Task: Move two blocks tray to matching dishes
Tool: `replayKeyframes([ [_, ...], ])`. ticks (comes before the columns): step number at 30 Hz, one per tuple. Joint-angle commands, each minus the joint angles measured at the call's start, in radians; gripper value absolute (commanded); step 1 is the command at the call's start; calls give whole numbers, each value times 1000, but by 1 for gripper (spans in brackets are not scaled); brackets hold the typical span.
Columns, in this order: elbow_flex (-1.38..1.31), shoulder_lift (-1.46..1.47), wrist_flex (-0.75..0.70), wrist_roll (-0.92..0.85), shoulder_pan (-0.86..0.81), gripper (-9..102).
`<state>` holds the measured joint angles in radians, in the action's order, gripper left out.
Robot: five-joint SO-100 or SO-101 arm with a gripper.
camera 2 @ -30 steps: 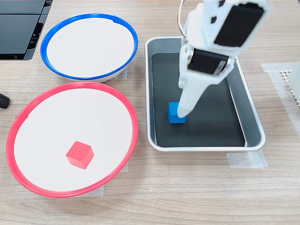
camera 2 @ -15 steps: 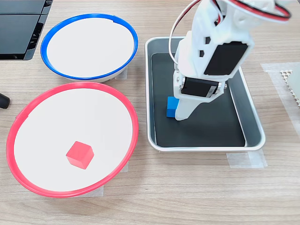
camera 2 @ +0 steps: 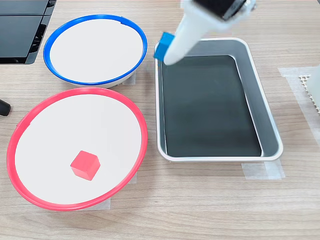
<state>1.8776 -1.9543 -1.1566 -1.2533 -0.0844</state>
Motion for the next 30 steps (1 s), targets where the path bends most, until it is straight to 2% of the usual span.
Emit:
replayKeyframes([
  [1,75,-29,364,75,-117,0],
  [5,342,100,1028,160,-196,0],
  [6,374,163,1149,161,-204,0],
  [7,373,212,1186,167,-207,0],
  [11,241,365,1144,225,-193,0],
  [19,158,483,1189,227,-170,19],
  [23,189,463,1239,268,-161,20],
  [25,216,417,1278,341,-152,12],
  [27,255,348,1336,515,-146,3],
  [30,359,195,1410,813,-138,0],
])
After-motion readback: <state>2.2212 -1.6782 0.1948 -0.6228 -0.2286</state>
